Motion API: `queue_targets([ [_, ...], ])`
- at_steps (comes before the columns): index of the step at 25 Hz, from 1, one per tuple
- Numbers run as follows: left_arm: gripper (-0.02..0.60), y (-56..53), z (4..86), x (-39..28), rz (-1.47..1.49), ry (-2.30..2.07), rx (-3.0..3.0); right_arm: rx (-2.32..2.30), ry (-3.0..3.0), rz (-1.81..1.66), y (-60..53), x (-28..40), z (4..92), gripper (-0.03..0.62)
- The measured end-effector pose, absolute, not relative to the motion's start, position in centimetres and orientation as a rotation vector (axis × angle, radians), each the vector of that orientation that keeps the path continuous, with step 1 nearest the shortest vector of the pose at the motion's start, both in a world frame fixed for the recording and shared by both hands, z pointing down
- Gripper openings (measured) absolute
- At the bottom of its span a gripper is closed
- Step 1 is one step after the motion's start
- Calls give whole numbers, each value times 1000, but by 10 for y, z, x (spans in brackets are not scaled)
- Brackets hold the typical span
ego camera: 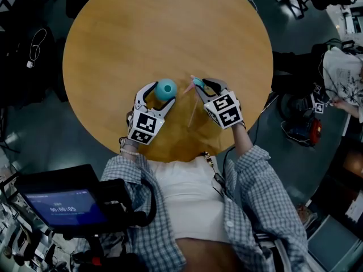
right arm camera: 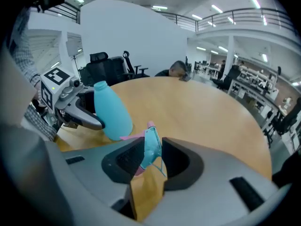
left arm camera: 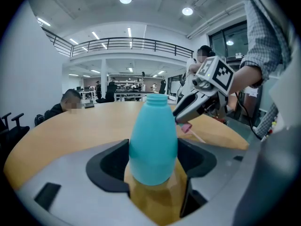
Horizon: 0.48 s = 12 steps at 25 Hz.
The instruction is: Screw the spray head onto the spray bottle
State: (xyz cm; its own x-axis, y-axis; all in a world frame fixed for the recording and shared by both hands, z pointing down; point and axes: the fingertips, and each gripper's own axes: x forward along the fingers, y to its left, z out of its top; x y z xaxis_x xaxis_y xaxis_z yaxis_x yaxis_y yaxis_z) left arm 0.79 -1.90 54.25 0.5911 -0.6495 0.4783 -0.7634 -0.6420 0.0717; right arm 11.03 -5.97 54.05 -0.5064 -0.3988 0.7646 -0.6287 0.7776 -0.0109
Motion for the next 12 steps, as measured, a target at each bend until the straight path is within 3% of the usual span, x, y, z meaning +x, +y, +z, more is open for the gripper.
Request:
queue_targets([
  [12,334,-27,552,7,625,-1124,2560,1117,-2483,-261,-107,85,339,108],
])
